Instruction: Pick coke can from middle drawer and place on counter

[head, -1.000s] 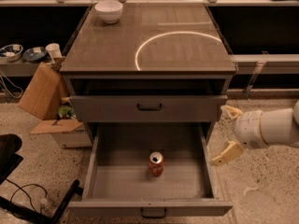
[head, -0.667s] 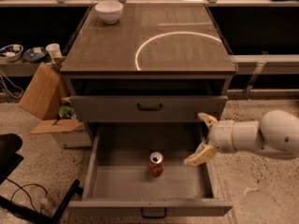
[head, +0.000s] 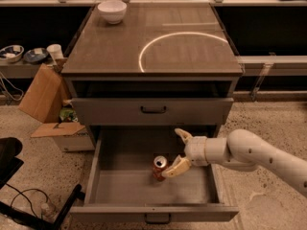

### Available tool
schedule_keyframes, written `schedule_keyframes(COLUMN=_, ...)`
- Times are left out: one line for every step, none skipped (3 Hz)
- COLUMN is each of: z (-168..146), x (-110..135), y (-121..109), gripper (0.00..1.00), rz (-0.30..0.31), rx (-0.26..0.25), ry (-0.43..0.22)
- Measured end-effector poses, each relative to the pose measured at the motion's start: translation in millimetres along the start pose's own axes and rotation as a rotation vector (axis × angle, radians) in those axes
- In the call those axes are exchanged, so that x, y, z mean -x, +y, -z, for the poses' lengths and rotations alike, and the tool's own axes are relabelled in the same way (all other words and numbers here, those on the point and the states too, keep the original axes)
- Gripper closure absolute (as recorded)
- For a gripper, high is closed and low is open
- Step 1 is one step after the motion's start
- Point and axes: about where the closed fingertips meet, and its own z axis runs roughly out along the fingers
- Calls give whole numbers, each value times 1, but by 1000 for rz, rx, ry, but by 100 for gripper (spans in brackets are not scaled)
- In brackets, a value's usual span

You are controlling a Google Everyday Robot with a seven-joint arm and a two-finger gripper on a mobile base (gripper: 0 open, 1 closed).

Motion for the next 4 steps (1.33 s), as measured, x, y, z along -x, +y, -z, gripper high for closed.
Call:
schedule_keyframes(z=-46, x=-28, y=14, gripper=0, rz=-25, rx=1, ry=-69)
schedule_keyframes(z=-84, x=-53, y=13, gripper=0, rz=-39, rx=-28, ry=-139)
schedule_keyframes(z=-106, x=-74, y=3, gripper=0, rz=-56, rx=-61, ry=-170)
schedule_keyframes(z=-111, x=-89, y=-14, gripper=0, rz=-61, rx=-101, ry=-171)
